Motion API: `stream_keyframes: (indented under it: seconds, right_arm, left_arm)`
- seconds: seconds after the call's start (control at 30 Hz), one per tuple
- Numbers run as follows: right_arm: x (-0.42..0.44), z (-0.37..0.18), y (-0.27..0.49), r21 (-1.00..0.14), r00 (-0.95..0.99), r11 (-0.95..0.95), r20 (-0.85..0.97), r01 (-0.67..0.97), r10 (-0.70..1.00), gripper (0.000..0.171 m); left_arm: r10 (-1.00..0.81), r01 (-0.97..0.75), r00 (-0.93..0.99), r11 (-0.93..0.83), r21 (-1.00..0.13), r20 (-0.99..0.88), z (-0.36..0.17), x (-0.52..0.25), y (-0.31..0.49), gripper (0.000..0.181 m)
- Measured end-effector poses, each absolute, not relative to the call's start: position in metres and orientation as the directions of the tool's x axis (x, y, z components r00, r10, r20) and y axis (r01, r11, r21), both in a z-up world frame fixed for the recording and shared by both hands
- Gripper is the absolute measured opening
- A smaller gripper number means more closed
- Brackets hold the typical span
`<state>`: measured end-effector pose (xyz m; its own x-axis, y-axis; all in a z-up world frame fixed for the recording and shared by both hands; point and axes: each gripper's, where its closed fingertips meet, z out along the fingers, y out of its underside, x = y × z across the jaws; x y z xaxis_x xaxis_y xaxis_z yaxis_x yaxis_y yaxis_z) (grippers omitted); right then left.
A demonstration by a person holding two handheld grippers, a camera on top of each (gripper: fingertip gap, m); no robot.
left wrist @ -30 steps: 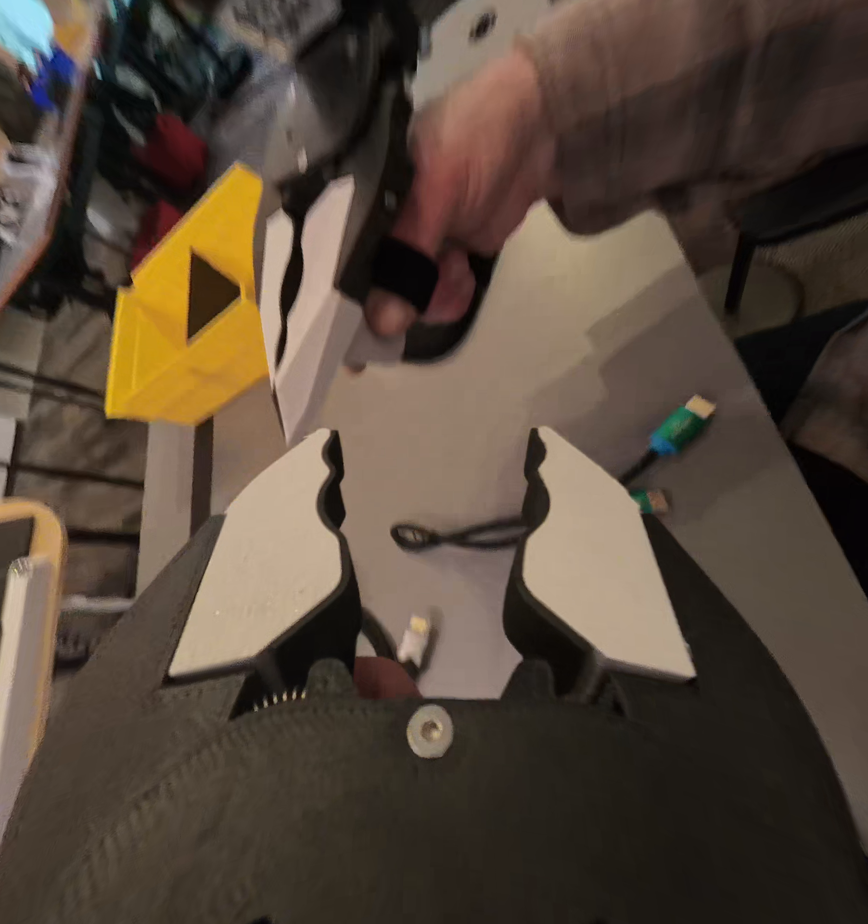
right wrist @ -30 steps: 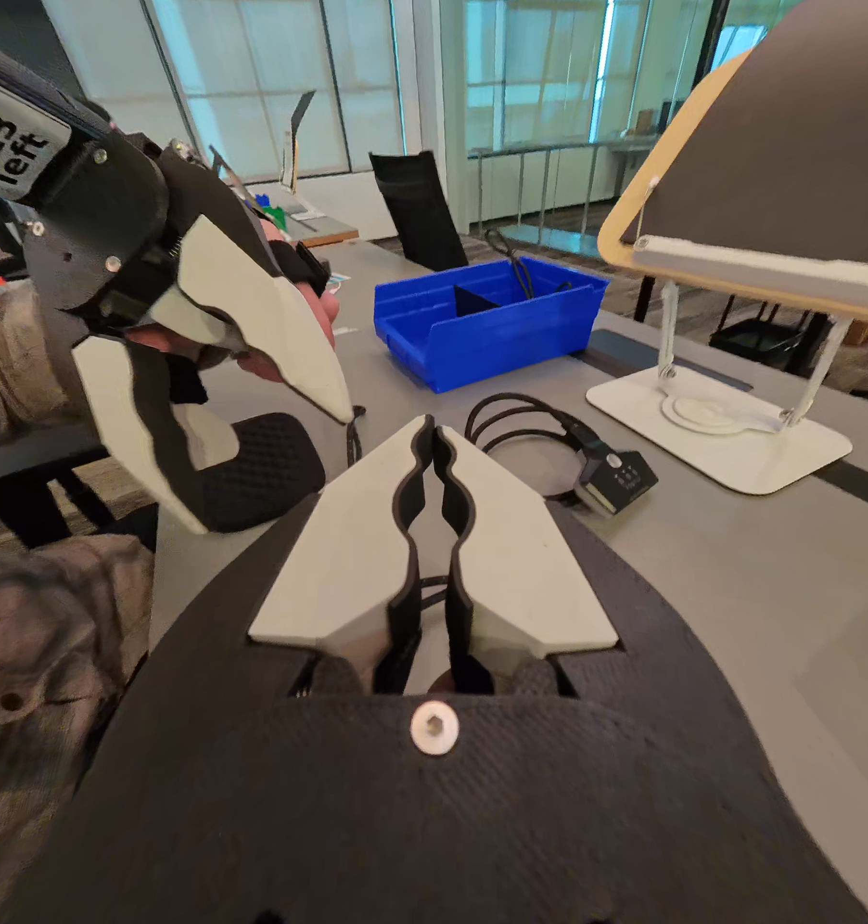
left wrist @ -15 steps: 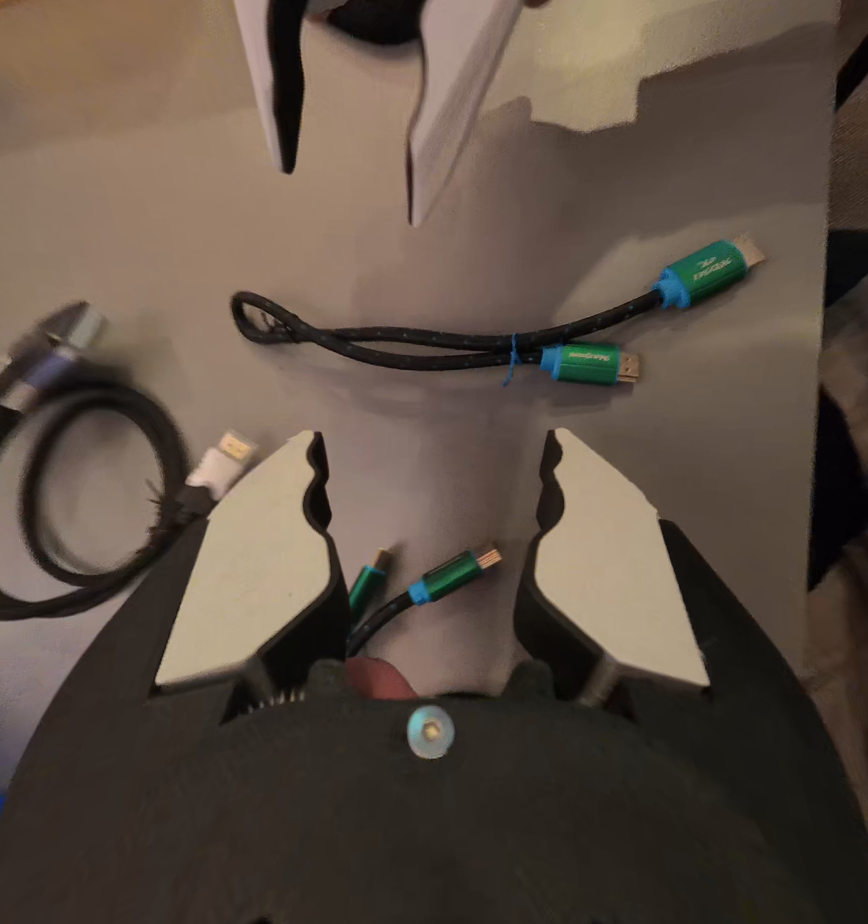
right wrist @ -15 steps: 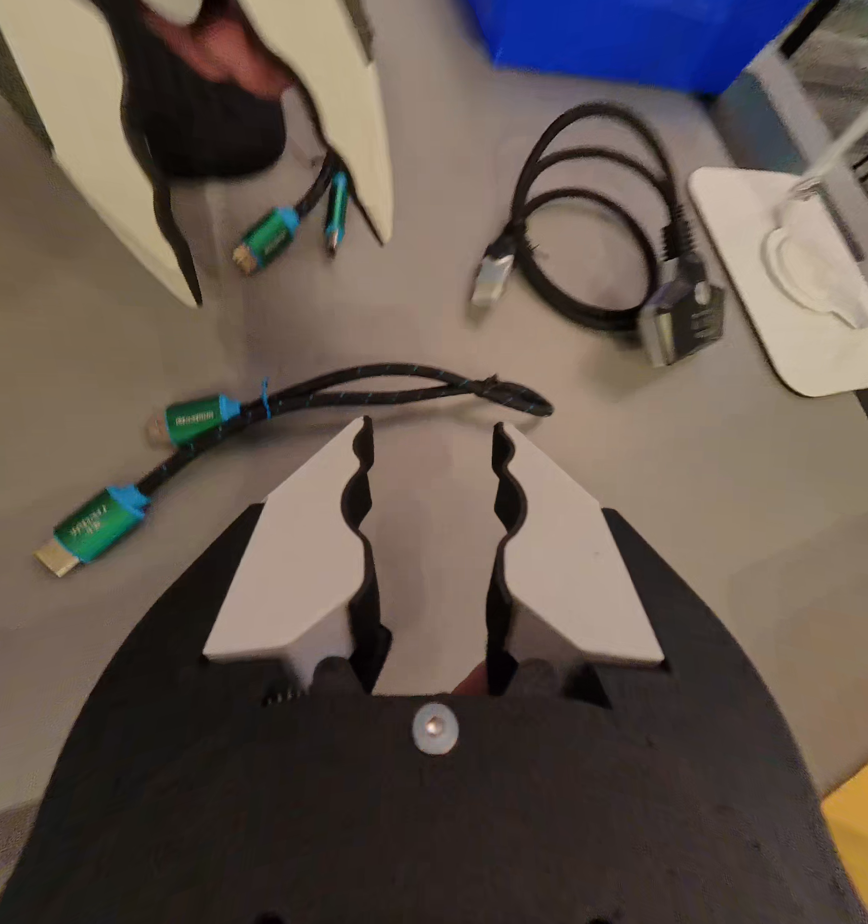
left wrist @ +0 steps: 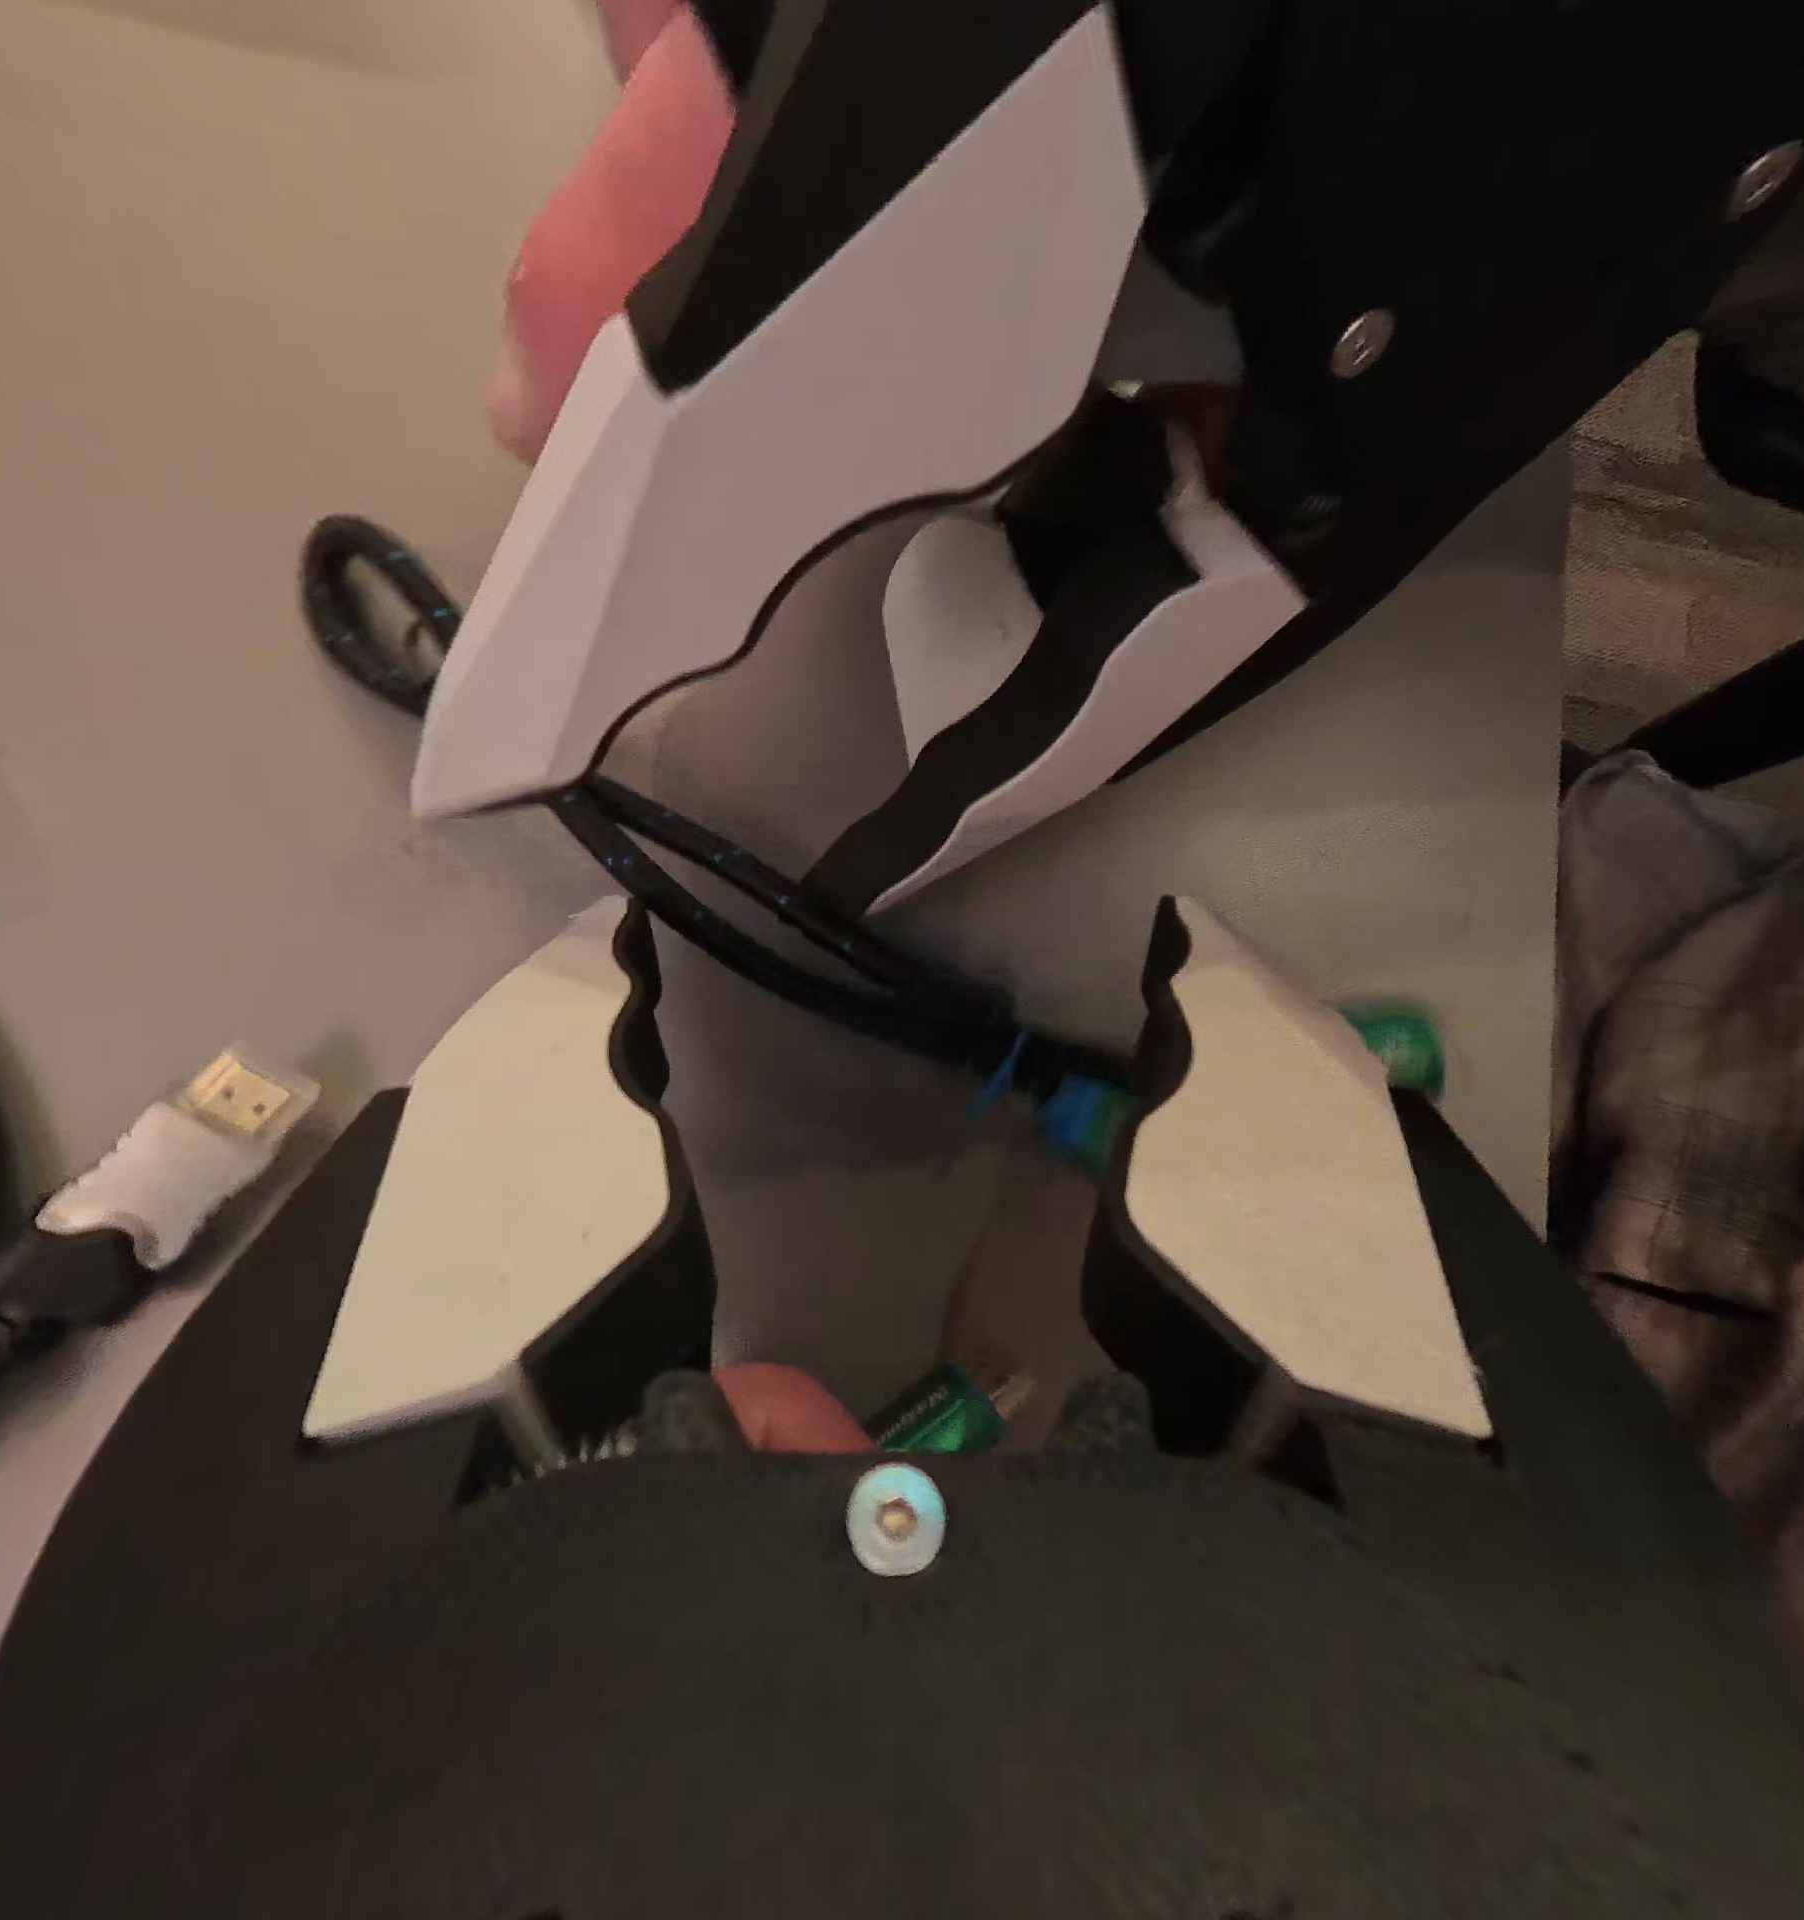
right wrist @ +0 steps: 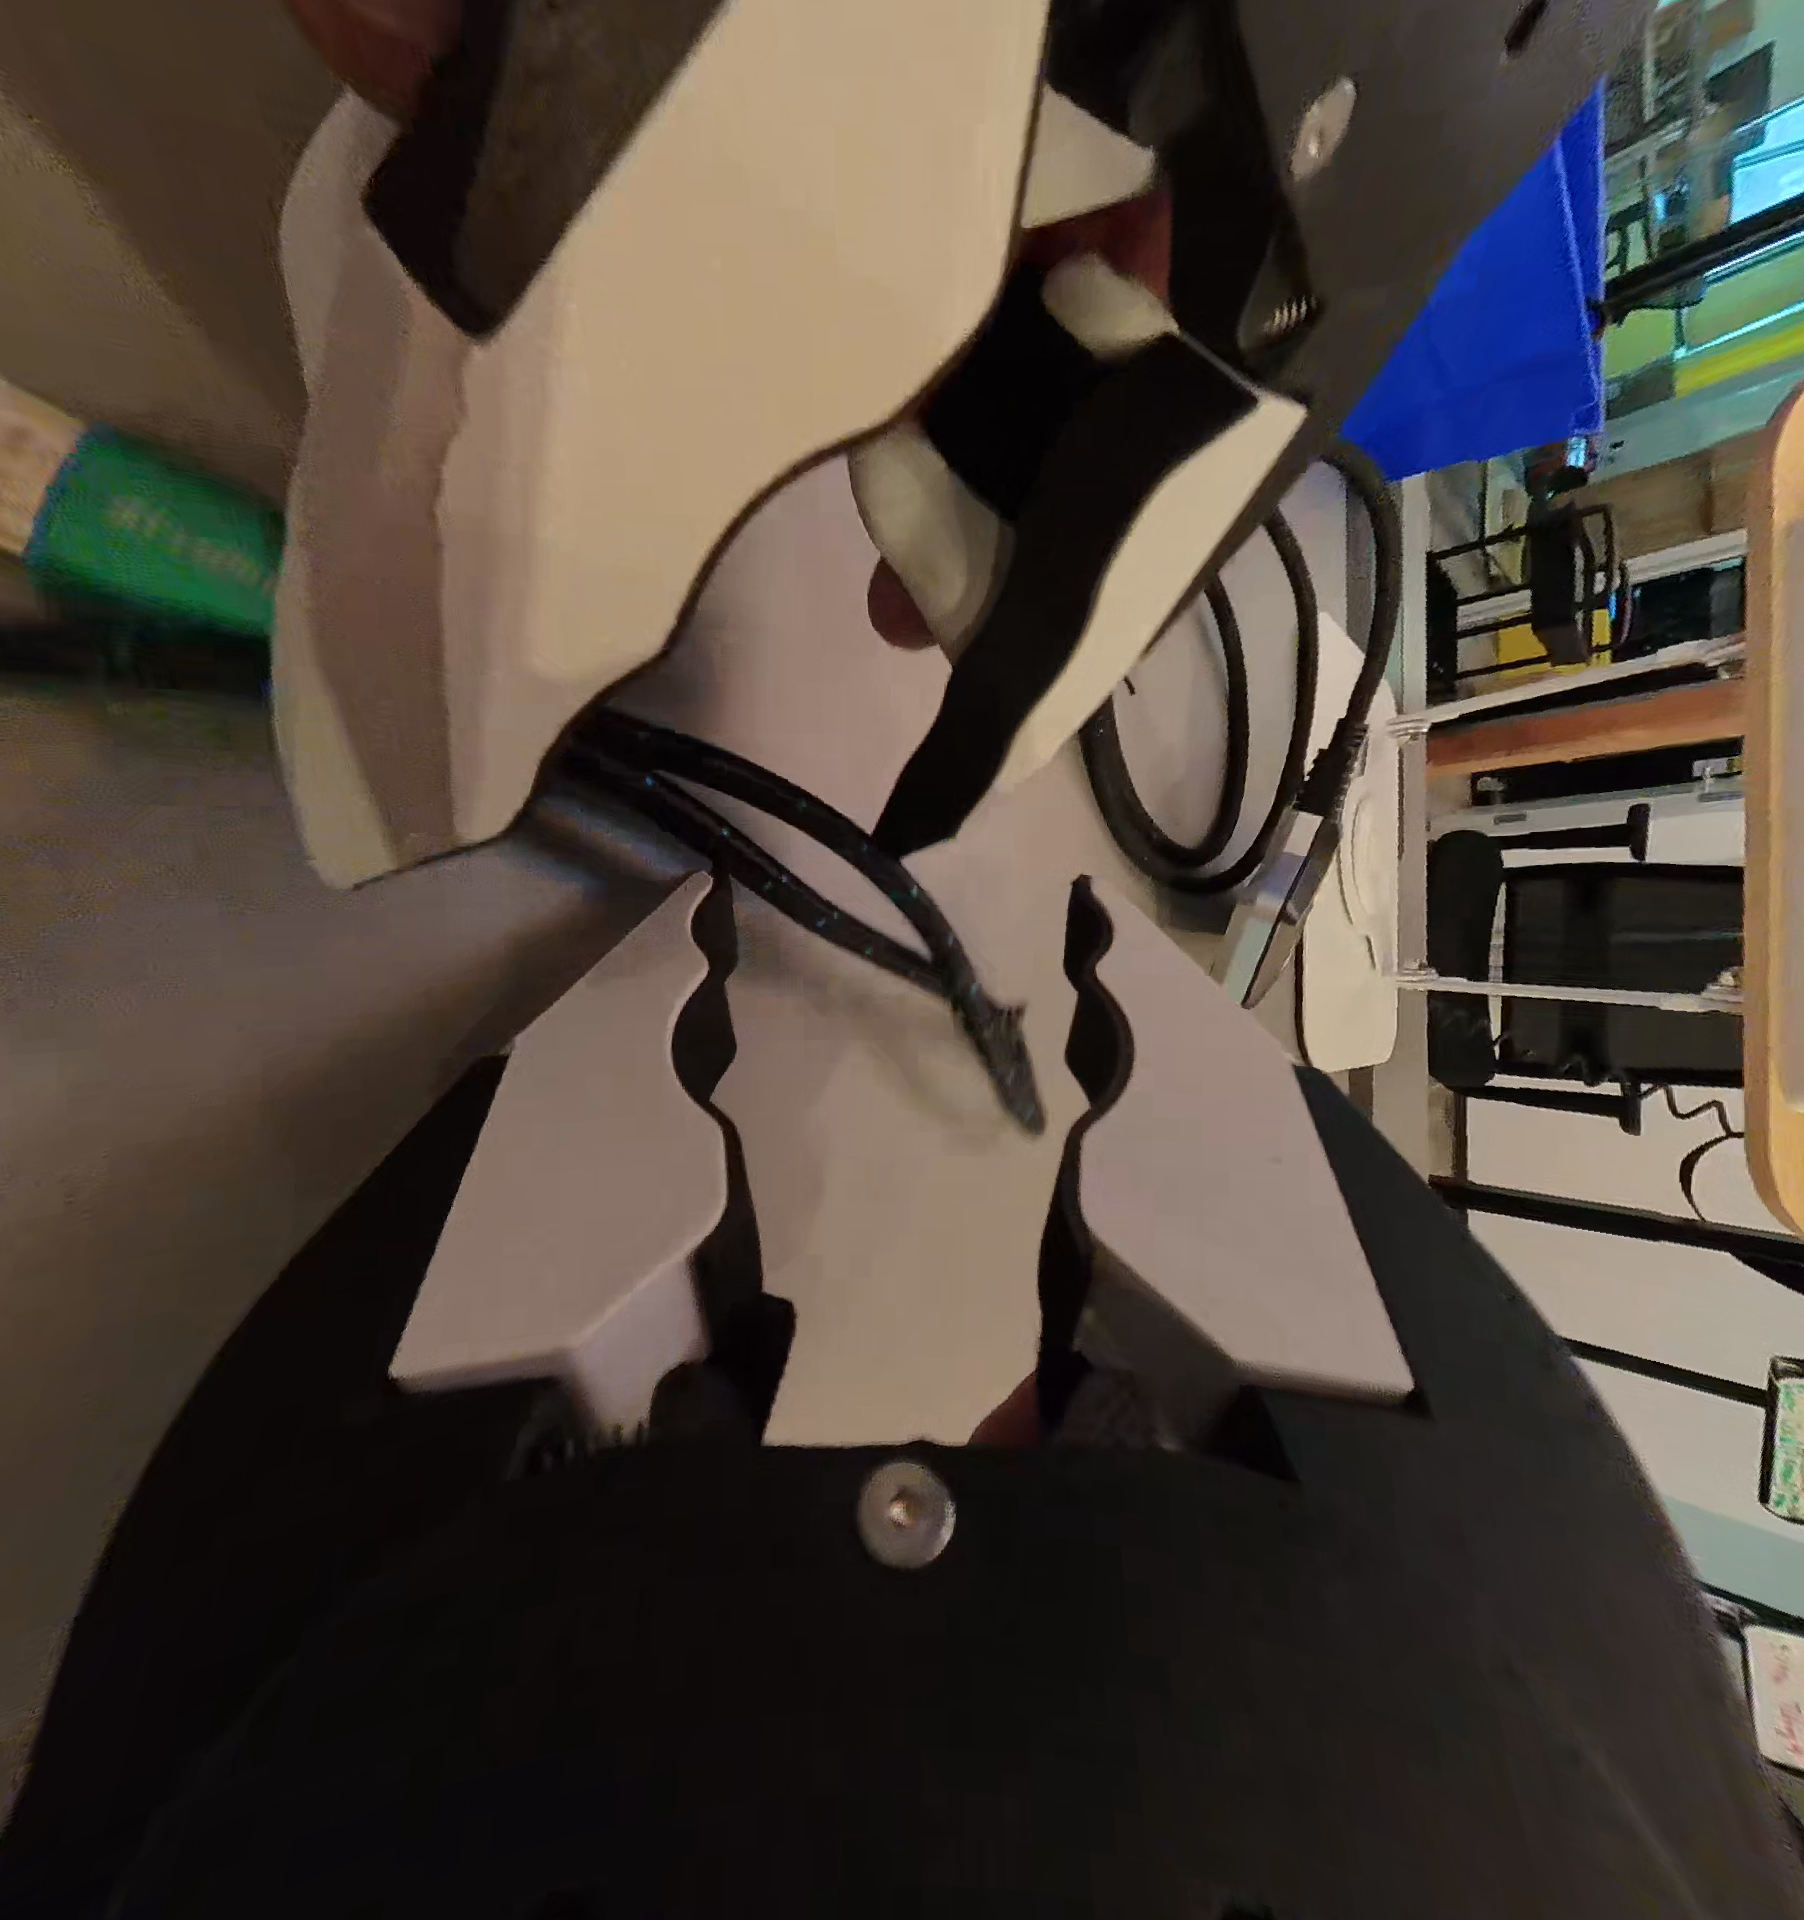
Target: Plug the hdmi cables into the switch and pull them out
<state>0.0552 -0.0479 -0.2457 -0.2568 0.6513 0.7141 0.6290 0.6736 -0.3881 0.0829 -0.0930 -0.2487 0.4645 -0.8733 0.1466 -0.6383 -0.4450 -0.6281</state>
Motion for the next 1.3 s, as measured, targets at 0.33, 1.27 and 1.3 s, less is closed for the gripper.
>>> stream_keyframes:
  seconds: [0.33, 1.27, 1.3]
  right_arm:
    - [0.058, -0.24, -0.028, -0.433, -0.137, 0.582, 0.711, 0.688, 0.69, 0.022]
    - [0.057, -0.182, -0.02, -0.464, 0.035, 0.564, 0.792, 0.683, 0.609, 0.012]
    - [0.055, -0.183, -0.023, -0.476, 0.033, 0.565, 0.784, 0.674, 0.62, 0.012]
  left_arm:
    - [-0.909, -0.616, 0.396, -0.367, -0.698, 0.129, -0.22, 0.095, -0.086, 0.099]
    - [-0.671, -0.808, 0.533, -0.224, -0.544, -0.515, -0.215, 0.02, -0.028, 0.062]
    - [-0.666, -0.824, 0.515, -0.209, -0.527, -0.54, -0.214, 0.018, -0.027, 0.047]
